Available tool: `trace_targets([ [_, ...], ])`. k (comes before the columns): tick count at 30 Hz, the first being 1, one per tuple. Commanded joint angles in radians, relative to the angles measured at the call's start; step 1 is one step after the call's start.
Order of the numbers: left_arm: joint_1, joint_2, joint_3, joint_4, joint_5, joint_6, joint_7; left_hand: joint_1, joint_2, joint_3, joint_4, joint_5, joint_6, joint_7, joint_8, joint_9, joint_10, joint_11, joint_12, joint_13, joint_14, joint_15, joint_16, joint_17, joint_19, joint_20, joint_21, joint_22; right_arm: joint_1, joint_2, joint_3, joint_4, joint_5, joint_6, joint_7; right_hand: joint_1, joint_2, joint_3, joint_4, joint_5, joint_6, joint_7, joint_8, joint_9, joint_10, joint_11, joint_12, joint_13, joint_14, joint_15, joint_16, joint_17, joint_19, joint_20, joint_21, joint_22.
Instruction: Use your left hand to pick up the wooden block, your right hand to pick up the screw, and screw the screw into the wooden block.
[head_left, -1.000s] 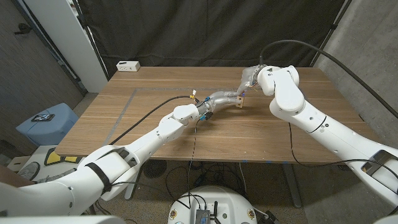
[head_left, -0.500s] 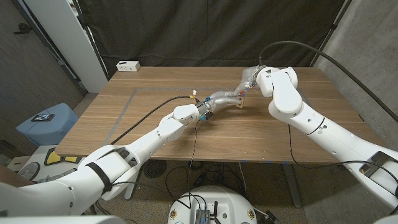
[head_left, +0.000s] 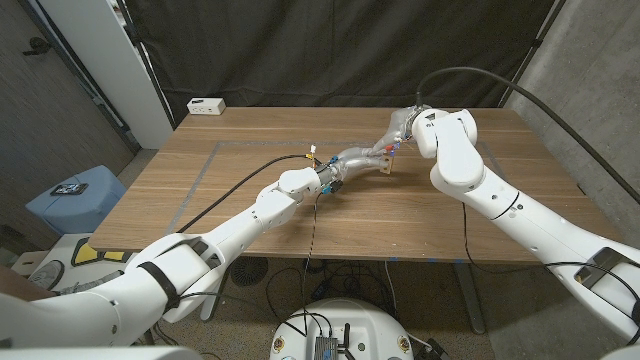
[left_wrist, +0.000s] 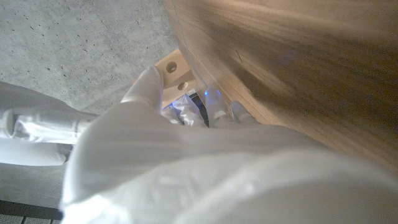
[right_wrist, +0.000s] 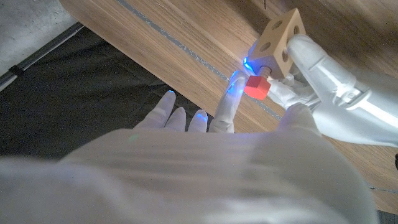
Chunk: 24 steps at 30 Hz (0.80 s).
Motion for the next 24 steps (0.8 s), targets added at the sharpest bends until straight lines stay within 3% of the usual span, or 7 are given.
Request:
trace_targets([
  [1,0.009,0.008,0.001,-0.021,-0.001,0.006,-0.001,0.002,0.011,0.008,0.002,0.006,0.005,0.005,0.006,0.006,-0.001,-0.001,0.008,-0.001,0.01,-0.084,0.0,0.003,0.0,0.004,0.006,0.003,-0.023,0.012,0.021,-0.018,-0.044,0.015,0.019,-0.016,0.001,-0.006,0.0,0.013,-0.021,0.003,-0.009,0.0,0.0,0.008,-0.008,0.003,0.007,0.001,-0.004,0.006,0.007,-0.002,-0.003,0.003],
  [9,0.012,0.012,0.001,-0.03,0.001,0.008,0.003,0.002,0.011,0.008,0.003,0.006,0.005,0.005,0.006,0.006,-0.001,-0.001,0.009,-0.001,0.01,-0.083,0.001,0.003,0.0,0.005,0.006,0.003,-0.035,0.02,0.041,-0.023,-0.056,0.03,0.025,-0.023,-0.002,-0.013,0.001,0.022,-0.065,0.014,-0.025,-0.006,-0.012,0.013,-0.014,0.005,0.005,0.002,-0.008,0.005,0.0,0.003,-0.006,0.003],
  [17,0.011,0.012,0.002,-0.029,0.001,0.009,0.003,0.002,0.011,0.007,0.003,0.006,0.005,0.006,0.006,0.006,-0.002,-0.002,0.008,-0.001,0.01,-0.082,0.001,0.003,0.0,0.005,0.006,0.003,-0.062,0.005,0.091,-0.048,0.021,0.055,-0.02,-0.004,0.014,-0.009,-0.008,0.042,-0.174,0.031,-0.067,-0.018,-0.043,0.032,-0.021,0.008,-0.001,0.01,-0.016,0.001,-0.008,0.009,-0.007,0.003],
  [24,0.003,0.007,0.004,-0.014,0.005,0.0,0.001,0.001,0.011,0.007,0.003,0.006,0.005,0.005,0.006,0.006,-0.002,-0.002,0.009,-0.001,0.008,-0.084,0.0,0.003,0.0,0.005,0.005,0.003,-0.056,-0.021,0.123,-0.06,0.15,0.077,-0.036,0.06,0.054,0.023,-0.042,0.049,-0.254,0.04,-0.108,-0.037,-0.073,0.053,-0.022,0.011,-0.021,0.03,-0.029,-0.005,-0.027,0.018,-0.011,0.002],
])
